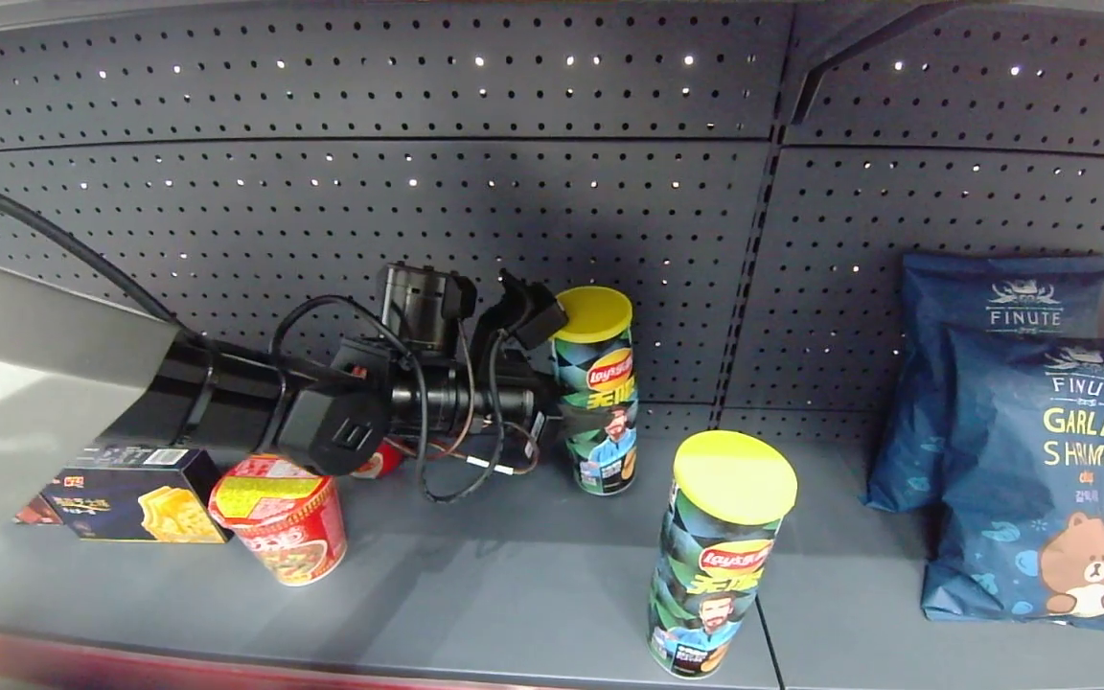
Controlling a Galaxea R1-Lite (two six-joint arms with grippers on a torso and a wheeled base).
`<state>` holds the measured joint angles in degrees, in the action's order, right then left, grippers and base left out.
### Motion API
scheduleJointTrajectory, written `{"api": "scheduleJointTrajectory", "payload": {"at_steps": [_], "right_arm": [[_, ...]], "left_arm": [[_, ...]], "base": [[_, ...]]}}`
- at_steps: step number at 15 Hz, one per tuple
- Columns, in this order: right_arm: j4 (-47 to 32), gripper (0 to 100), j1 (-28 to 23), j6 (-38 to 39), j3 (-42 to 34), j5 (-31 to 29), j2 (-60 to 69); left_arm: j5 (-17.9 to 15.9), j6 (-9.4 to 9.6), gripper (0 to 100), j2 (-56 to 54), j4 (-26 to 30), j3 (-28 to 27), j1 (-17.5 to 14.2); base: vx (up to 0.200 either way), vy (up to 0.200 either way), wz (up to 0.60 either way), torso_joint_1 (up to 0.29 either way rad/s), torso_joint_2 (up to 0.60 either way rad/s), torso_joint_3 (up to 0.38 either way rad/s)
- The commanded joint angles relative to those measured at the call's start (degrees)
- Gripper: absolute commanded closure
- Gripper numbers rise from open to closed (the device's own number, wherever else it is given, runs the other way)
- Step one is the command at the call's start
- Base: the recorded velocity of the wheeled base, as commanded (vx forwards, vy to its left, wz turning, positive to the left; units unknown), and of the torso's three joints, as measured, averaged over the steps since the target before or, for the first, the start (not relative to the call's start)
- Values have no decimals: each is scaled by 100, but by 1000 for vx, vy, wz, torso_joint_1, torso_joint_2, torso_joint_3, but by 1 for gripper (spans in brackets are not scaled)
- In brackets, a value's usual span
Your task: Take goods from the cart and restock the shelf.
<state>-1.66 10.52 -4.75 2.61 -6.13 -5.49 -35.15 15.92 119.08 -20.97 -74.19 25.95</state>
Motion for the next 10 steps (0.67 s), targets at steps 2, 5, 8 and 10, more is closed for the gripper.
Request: {"api": "scheduleJointTrajectory", "payload": {"at_steps": [2,5,8,10], "right_arm": [[-1,0,3,71,-6,-2,-23],[-1,0,3,115,-6,-2,-23],[-10,0,11,80,-6,7,-23],[-10,0,11,71,-6,-11,-14]], "left_arm": [[-1,16,100,414,137,-509,6],[-1,218,100,485,348,-658,6],[-1,218,100,669,365,-930,-3],[-1,218,100,740,524,-1071,-3]], "base": [[0,0,0,0,0,0],[0,0,0,0,0,0],[0,0,0,0,0,0],[0,0,0,0,0,0]]}}
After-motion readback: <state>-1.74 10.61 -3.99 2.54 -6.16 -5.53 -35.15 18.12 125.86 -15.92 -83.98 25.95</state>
